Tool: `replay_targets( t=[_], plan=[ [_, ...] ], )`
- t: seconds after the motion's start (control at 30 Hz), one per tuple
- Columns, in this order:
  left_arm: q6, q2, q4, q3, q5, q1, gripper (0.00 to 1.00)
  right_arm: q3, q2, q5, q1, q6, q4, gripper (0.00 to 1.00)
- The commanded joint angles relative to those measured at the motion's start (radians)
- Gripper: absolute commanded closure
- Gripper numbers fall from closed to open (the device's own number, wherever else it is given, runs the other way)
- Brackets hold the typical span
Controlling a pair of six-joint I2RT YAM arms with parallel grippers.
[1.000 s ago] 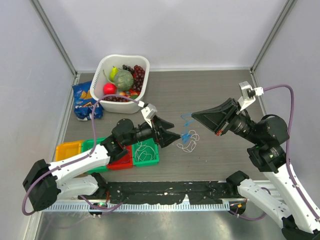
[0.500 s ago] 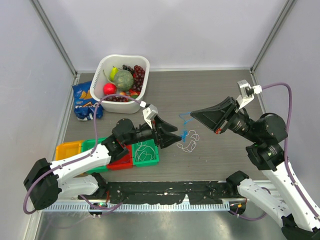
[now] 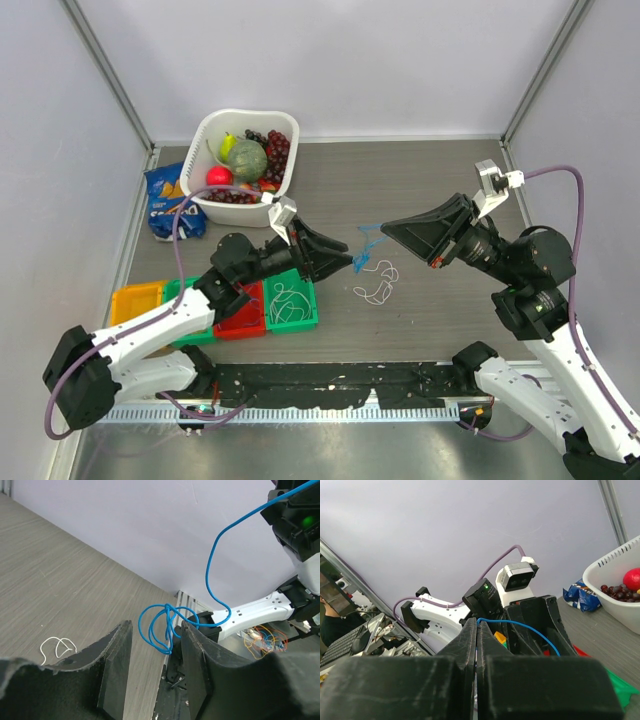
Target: Untangle the cables
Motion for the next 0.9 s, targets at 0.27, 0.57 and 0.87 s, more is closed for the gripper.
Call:
replay_targets(
  t=[0.27, 0.57, 0.87],
  plan=[
    [-0.121, 0.061, 0.175, 0.042, 0.135, 0.008, 0.64, 0.018, -0.017, -0.003, -0.002, 0.005, 0.054, 0.99],
    [-0.163, 0.112, 0.237, 0.047, 0.153, 0.008, 0.66, 0.015, -0.013, -0.006, 0.0, 0.008, 0.061, 0.99],
    [-0.169, 0.135, 0.265, 0.055, 0.156, 0.007, 0.79, 0.007, -0.008, -0.006, 0.0, 0.012, 0.068, 0.99]
  ],
)
